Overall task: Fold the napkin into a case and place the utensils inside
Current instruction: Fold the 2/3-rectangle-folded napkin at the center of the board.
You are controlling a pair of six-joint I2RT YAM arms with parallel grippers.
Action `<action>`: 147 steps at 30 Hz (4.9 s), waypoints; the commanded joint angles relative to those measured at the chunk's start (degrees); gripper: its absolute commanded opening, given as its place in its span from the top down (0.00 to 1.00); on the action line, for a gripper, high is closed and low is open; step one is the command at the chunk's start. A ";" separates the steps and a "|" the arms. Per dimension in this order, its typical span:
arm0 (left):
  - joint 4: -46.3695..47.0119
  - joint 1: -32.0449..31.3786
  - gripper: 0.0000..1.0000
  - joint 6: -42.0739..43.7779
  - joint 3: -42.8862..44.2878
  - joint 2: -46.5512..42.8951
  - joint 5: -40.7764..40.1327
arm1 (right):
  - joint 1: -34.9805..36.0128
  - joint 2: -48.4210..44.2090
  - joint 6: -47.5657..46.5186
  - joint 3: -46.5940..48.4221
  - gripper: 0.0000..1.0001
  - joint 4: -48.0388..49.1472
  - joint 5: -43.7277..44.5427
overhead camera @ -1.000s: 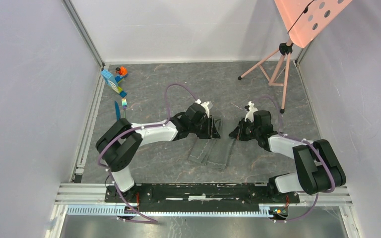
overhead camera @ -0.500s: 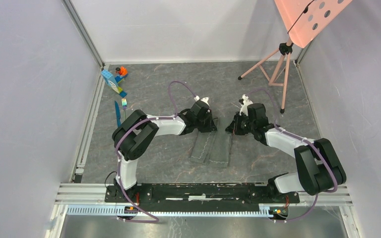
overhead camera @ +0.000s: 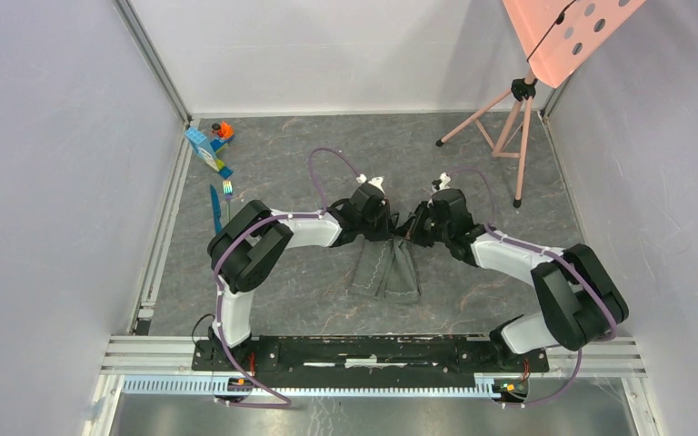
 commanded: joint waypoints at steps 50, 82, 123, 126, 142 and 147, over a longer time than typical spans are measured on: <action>3.82 0.68 0.90 5.32 -25.61 -20.18 0.91 | 17.36 12.27 29.60 17.85 1.00 -16.17 37.07; -16.97 9.01 0.71 3.34 -39.16 -59.76 -4.37 | 24.86 20.77 18.17 25.00 0.66 -14.60 46.14; -10.32 11.37 0.54 0.76 -32.92 -46.24 7.23 | 4.16 0.67 -32.45 13.71 0.02 -2.87 -10.51; -9.29 11.09 0.52 0.56 -31.78 -43.04 9.33 | 1.41 -1.41 -30.76 8.17 0.02 -2.45 -9.55; -14.01 -4.45 0.44 0.83 -27.11 -45.69 -3.16 | -9.72 -6.74 -23.73 -10.96 0.07 1.30 -25.90; -14.19 -7.70 0.44 0.32 -25.53 -44.15 -5.39 | -10.02 -7.57 -21.11 -15.08 0.11 5.70 -27.20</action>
